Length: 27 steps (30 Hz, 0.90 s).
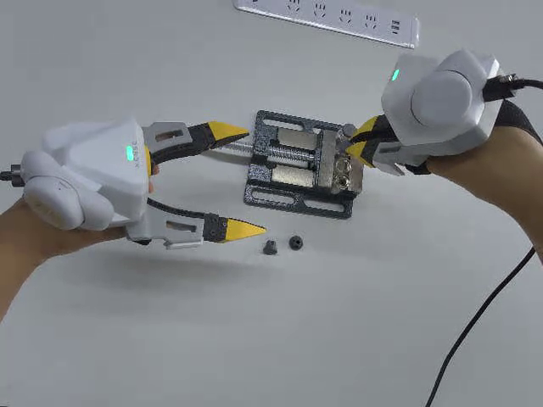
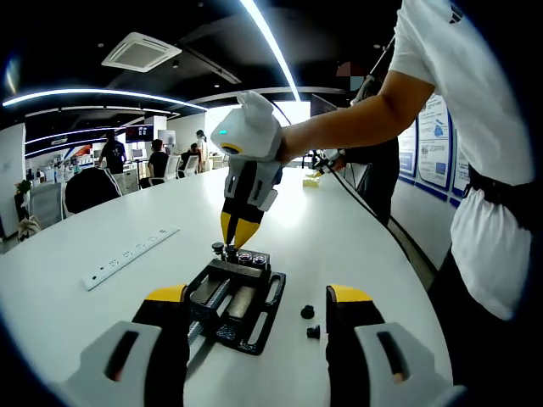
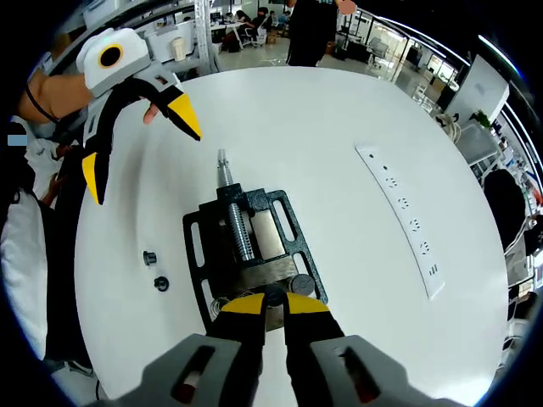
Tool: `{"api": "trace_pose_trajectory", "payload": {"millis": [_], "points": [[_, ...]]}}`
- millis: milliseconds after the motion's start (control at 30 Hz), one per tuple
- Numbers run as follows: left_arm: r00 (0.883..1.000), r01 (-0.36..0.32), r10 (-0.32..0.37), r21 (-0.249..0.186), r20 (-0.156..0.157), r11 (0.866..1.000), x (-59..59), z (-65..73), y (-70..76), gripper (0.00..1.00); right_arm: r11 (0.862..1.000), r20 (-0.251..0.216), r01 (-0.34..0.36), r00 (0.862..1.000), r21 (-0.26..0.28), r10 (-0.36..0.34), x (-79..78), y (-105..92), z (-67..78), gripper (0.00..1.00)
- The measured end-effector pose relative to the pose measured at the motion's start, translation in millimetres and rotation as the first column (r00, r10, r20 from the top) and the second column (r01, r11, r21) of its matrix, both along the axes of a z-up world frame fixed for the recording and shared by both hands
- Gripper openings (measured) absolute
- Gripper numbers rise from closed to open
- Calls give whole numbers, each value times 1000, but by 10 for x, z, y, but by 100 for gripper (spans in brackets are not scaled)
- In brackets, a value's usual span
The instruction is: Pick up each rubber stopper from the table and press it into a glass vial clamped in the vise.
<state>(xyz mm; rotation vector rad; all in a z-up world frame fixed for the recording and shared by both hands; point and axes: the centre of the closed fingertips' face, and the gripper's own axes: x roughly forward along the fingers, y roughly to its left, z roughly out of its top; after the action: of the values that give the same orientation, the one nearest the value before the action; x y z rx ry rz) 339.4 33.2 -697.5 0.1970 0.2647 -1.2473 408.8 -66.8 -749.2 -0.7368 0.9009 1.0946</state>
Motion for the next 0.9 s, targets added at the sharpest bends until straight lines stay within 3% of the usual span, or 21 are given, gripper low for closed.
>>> {"api": "trace_pose_trajectory", "payload": {"millis": [200,533,900], "points": [[1000,-1,1,2,0,1000,-16,5,-4,63,994,13,63,998,93,-64,-74,39,41,11],[1000,-1,1,5,-6,1000,-66,-9,-34,63,967,50,125,989,223,-140,-172,80,175,15],[1000,-10,10,16,-16,1000,-115,-42,-20,63,948,57,122,988,295,-145,-388,151,250,21]]}}
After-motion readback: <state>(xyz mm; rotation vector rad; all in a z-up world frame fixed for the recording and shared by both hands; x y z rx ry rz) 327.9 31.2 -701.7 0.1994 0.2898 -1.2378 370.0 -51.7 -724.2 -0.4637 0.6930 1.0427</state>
